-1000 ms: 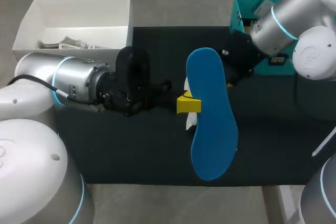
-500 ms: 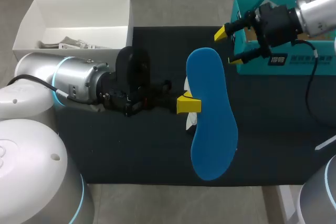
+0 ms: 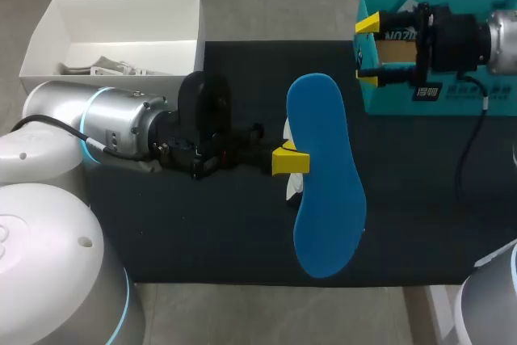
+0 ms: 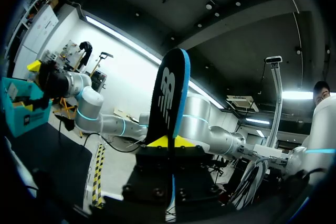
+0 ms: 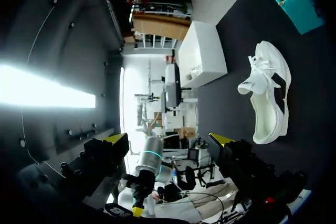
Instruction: Take the shoe out of the shoebox, open the shoe tongue, remove and reinsert the insole, then place the shoe into the shoebox
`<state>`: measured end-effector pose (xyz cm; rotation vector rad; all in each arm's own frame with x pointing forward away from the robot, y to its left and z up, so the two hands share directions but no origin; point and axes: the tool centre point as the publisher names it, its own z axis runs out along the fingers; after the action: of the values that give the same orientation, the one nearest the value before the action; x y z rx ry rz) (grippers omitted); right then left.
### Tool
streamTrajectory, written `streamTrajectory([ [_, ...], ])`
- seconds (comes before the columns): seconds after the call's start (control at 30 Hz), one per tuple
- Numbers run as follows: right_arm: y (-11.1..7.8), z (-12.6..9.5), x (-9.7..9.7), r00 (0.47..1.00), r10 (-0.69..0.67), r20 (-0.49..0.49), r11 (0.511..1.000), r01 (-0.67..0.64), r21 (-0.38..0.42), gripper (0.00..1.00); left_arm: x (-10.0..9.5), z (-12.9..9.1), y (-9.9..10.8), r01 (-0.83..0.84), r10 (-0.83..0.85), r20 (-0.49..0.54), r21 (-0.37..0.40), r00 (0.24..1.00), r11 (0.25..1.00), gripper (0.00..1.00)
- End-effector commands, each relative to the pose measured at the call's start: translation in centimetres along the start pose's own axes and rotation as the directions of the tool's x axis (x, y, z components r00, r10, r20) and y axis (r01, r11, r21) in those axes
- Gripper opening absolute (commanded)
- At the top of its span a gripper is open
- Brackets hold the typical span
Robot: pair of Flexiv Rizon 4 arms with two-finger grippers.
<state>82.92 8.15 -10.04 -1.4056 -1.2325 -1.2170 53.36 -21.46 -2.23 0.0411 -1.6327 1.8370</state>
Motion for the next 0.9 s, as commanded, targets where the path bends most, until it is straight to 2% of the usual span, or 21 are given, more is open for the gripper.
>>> streamTrajectory([
  [0.03,-0.1,0.3,-0.5,0.997,-0.001,-0.077,1.000,0.001,-0.004,1.00,0.1,0.0,0.1,0.000,0.000,0.002,0.002,1.000,1.000,0.00],
  [0.13,-0.1,0.3,-0.5,0.997,-0.001,-0.077,1.000,0.001,-0.004,1.00,0.1,0.0,0.1,0.000,0.000,0.002,0.002,1.000,1.000,0.00],
  [0.17,-0.1,0.3,-0.5,0.997,-0.001,-0.077,1.000,0.001,-0.004,1.00,-0.4,-0.3,0.2,-0.065,0.067,0.036,-0.048,0.997,0.997,0.00],
  [0.2,-0.1,0.3,-0.5,0.997,-0.001,-0.077,1.000,0.001,-0.004,1.00,-1.0,-0.6,0.4,-0.169,0.178,0.047,-0.146,0.983,0.975,0.00],
  [0.27,-0.1,0.3,-0.5,0.997,-0.001,-0.077,1.000,0.001,-0.004,1.00,-2.1,-1.6,0.6,-0.269,0.304,0.090,-0.280,0.948,0.921,0.00],
  [0.3,-0.1,0.3,-0.5,0.997,-0.001,-0.077,1.000,0.001,-0.004,1.00,-2.7,-2.5,0.8,-0.369,0.421,0.053,-0.393,0.905,0.842,0.00],
  [0.37,-0.1,0.3,-0.5,0.997,-0.001,-0.077,1.000,0.001,-0.004,1.00,-3.5,-3.4,0.5,-0.456,0.529,0.052,-0.440,0.847,0.774,0.00],
  [0.4,-0.1,0.3,-0.5,0.997,-0.001,-0.077,1.000,0.001,-0.004,1.00,-3.9,-3.8,0.3,-0.511,0.600,0.024,-0.500,0.799,0.700,0.00],
  [0.5,-0.1,0.3,-0.5,0.997,-0.001,-0.077,1.000,0.001,-0.004,1.00,-4.7,-4.8,-0.3,-0.608,0.726,-0.020,-0.562,0.688,0.561,0.00],
  [0.53,-0.1,0.3,-0.5,0.997,-0.001,-0.077,1.000,0.001,-0.004,1.00,-5.2,-5.4,-0.8,-0.662,0.793,-0.053,-0.587,0.607,0.467,0.00],
  [0.6,-0.1,0.3,-0.5,0.997,-0.001,-0.077,1.000,0.001,-0.004,1.00,-6.0,-6.1,-1.3,-0.705,0.854,-0.107,-0.622,0.509,0.342,0.00],
  [0.67,-0.1,0.3,-0.5,0.997,-0.001,-0.077,1.000,0.001,-0.004,1.00,-6.9,-7.0,-1.7,-0.714,0.879,-0.157,-0.654,0.451,0.249,0.00],
  [0.8,-0.1,0.3,-0.5,0.997,-0.001,-0.077,1.000,0.001,-0.004,1.00,-8.2,-8.3,-2.7,-0.707,0.894,-0.217,-0.693,0.392,0.142,0.00],
  [0.9,-0.1,0.3,-0.5,0.997,-0.001,-0.077,1.000,0.001,-0.004,1.00,-9.0,-9.2,-3.7,-0.726,0.917,-0.266,-0.687,0.297,0.035,0.00],
])
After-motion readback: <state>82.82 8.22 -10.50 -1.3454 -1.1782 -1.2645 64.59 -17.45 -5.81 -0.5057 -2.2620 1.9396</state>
